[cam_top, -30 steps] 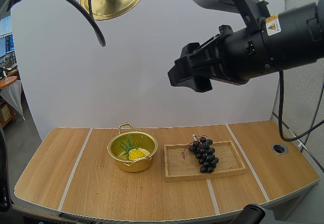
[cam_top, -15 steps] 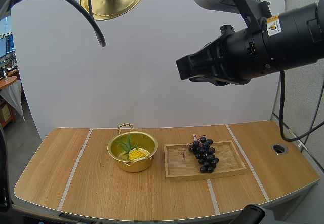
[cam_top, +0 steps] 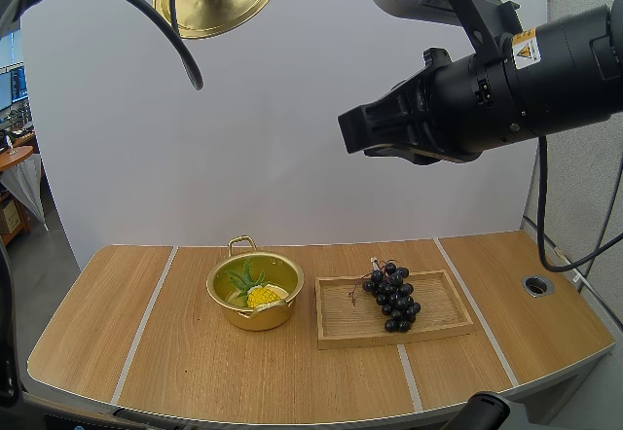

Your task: Open the pot, put the pineapple inside, and close it

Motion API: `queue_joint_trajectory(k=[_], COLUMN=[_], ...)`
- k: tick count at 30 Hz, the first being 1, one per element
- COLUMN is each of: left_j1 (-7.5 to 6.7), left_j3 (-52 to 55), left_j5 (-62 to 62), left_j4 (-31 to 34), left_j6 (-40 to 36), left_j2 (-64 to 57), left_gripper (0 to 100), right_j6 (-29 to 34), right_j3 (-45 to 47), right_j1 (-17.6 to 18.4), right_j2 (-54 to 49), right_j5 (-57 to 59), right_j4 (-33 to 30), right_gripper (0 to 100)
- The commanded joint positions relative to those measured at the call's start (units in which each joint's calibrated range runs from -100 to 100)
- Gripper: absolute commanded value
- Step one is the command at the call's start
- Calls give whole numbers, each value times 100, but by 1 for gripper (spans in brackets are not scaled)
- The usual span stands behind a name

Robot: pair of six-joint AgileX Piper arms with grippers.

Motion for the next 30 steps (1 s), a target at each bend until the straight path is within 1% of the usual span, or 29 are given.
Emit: queue_joint_trajectory(k=[1,4,9,14,17,23,30], left_j1=[-20,-20,-20,-20,-20,-20,-20], left_j3=[-33,-33,-21,144,433,1422,2519], left_j5=[-61,202,1618,1669,1669,1669,1669], left_j4=[-119,-154,-154,-154,-157,-193,-193], left_j6=[-23,-23,-23,236,369,664,678], left_j2=[-29,-29,-18,-18,-18,-18,-18], left_gripper=[0,0,0,0,0,0,0], right_j6=[-9,-9,-9,-9,-9,-9,-9], right_j3=[-4,-4,-4,-4,-4,-4,-4], right_j1=[-30,-30,-30,-30,-30,-30,-30], right_j2=[-50,-50,-50,-50,-50,-50,-50], right_j5=[0,0,0,0,0,0,0], right_j4=[-18,-18,-18,-18,-18,-18,-18], right_gripper=[0,0,0,0,0,0,0])
